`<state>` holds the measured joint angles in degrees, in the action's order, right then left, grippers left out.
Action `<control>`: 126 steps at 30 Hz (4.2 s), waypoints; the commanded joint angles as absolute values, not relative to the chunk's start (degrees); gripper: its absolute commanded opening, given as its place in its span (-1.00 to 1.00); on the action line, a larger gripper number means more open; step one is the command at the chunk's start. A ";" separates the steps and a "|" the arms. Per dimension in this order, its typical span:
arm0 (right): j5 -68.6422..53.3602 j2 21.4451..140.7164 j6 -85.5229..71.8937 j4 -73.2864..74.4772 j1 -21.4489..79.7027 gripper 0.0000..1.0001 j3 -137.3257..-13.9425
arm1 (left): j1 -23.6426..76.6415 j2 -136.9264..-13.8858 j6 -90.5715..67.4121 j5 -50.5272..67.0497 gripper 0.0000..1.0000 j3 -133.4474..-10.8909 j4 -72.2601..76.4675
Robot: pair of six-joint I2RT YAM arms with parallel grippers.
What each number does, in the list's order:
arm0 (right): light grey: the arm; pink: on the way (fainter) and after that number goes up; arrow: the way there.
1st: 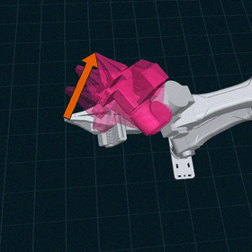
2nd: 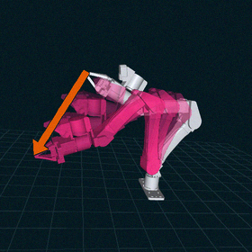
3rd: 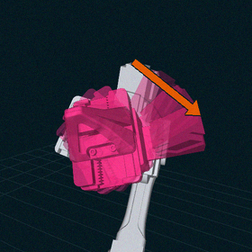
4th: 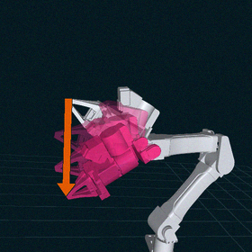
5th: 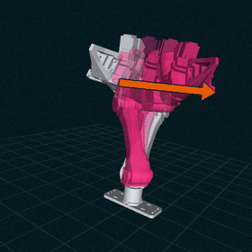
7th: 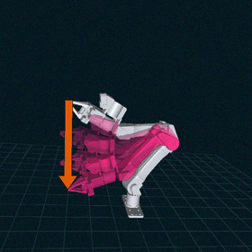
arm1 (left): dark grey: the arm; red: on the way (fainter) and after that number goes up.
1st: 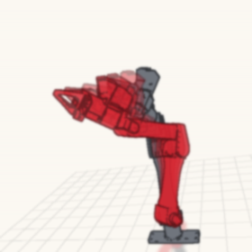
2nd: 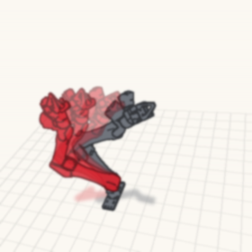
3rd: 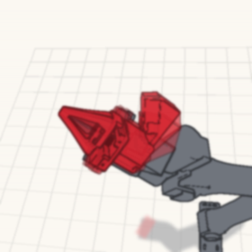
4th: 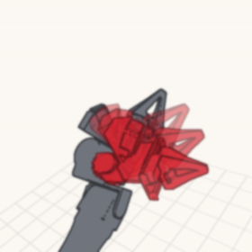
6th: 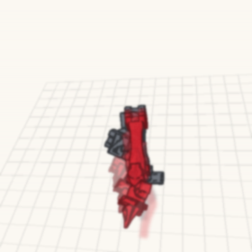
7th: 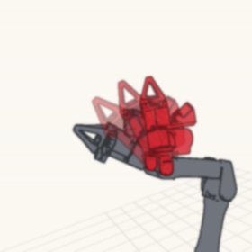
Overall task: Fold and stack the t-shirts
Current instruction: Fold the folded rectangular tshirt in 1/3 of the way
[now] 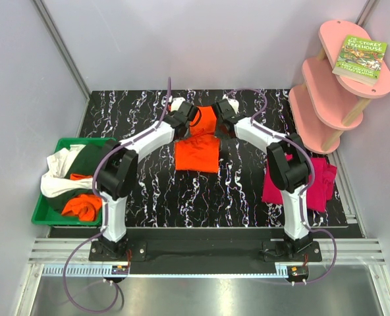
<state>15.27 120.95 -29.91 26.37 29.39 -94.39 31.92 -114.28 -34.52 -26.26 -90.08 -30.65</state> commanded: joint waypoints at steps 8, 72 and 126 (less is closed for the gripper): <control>15.12 125.42 -27.42 25.93 26.81 -1.00 -99.84 | 28.92 -117.77 -33.22 -25.05 -1.00 -95.98 -30.59; 8.35 135.63 -28.12 29.45 26.37 -1.00 -122.81 | 35.16 -107.14 -39.29 -10.63 -0.95 -67.94 -19.25; 9.84 141.70 -24.70 32.97 29.00 -1.00 -131.49 | 35.33 -101.26 -37.19 -10.37 -0.58 -63.82 -17.50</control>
<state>8.03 145.69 -28.36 30.28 28.95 -128.66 35.20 -106.39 -38.85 -9.85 -66.54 -18.92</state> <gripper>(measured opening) 0.010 0.167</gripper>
